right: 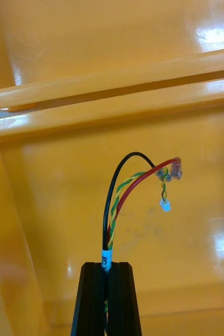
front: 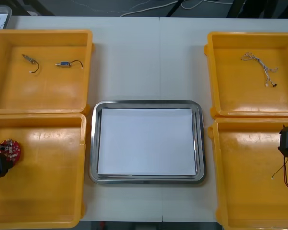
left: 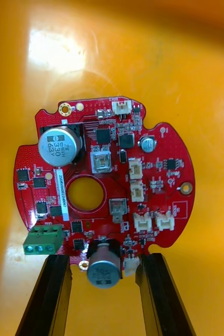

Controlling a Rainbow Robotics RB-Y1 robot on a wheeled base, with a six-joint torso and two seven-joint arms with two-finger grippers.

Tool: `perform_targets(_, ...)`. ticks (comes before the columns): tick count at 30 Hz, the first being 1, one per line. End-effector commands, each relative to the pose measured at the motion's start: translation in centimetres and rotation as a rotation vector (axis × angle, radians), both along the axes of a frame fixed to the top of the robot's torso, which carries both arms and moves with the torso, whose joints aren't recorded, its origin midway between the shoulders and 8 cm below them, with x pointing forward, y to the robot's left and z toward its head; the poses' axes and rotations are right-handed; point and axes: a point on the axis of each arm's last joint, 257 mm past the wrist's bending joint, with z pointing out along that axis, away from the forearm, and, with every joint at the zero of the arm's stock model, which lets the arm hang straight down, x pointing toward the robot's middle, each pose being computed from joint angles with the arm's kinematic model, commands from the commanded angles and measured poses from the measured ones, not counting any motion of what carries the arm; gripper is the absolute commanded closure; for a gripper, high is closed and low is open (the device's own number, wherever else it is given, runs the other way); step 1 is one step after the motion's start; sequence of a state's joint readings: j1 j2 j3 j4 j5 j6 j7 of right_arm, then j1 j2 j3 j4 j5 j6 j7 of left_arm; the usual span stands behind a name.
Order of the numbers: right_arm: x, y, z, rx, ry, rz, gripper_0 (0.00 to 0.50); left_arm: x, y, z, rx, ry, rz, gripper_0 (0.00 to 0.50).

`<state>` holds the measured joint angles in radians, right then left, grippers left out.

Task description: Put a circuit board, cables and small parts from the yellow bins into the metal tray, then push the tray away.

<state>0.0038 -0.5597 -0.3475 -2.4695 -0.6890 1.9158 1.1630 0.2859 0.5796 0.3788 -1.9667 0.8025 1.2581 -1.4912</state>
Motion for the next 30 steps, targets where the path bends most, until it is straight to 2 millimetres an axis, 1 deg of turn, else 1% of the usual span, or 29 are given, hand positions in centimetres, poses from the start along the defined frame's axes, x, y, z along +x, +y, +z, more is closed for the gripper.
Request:
perform_targets(1, 1.0, -0.6, 3.3, -0.096, -0.073, 0.086, 0.500, 1.2, -1.3, 0.5, 0.016, -0.032, -0.070, 0.118)
perform_targets(5, 1.5, -0.1, 4.1, -0.099, -0.090, 0.107, 0.500, 1.2, -1.3, 0.5, 0.016, -0.032, -0.071, 0.129)
perform_targets(7, 1.6, 0.2, 4.3, -0.103, -0.092, 0.125, 0.500, 1.2, -1.3, 0.4, 0.017, -0.031, -0.070, 0.155)
perform_targets(8, 1.7, 0.6, 4.3, -0.108, -0.091, 0.144, 0.500, 1.2, -1.4, 0.4, 0.017, -0.031, -0.071, 0.211)
perform_targets(9, 1.8, 0.9, 4.3, -0.110, -0.091, 0.155, 0.500, 1.2, -1.3, 0.4, 0.019, -0.031, -0.070, 0.232)
perform_targets(11, 2.0, 1.6, 4.4, -0.123, -0.088, 0.187, 0.500, 1.1, -1.3, 0.3, 0.020, -0.027, -0.069, 0.302)
perform_targets(12, 2.1, 1.9, 4.4, -0.129, -0.088, 0.199, 0.500, 1.2, -1.2, 0.3, 0.021, -0.028, -0.068, 0.321)
perform_targets(16, 2.4, 3.0, 4.5, -0.153, -0.083, 0.250, 0.500, 1.1, -1.1, 0.3, 0.026, -0.026, -0.070, 0.341)
perform_targets(18, 2.4, 3.7, 4.3, -0.160, -0.077, 0.278, 0.500, 1.1, -1.1, 0.2, 0.028, -0.025, -0.070, 0.370)
perform_targets(19, 2.4, 4.0, 4.2, -0.165, -0.072, 0.291, 0.500, 1.1, -1.1, 0.2, 0.027, -0.025, -0.067, 0.398)
perform_targets(20, 2.4, 4.2, 4.2, -0.164, -0.070, 0.299, 0.500, 1.1, -1.2, 0.2, 0.026, -0.024, -0.069, 0.409)
perform_targets(23, 2.3, 4.7, 4.0, -0.164, -0.064, 0.318, 0.500, 0.9, -1.5, 0.0, 0.020, -0.020, -0.074, 0.413)
perform_targets(27, 2.1, 5.2, 3.9, -0.159, -0.058, 0.341, 0.500, 0.5, -2.6, -0.6, -0.011, -0.006, -0.085, 0.396)
perform_targets(30, 1.9, 5.5, 3.6, -0.159, -0.047, 0.356, 0.500, 0.1, -3.1, -1.1, -0.021, -0.003, -0.093, 0.398)
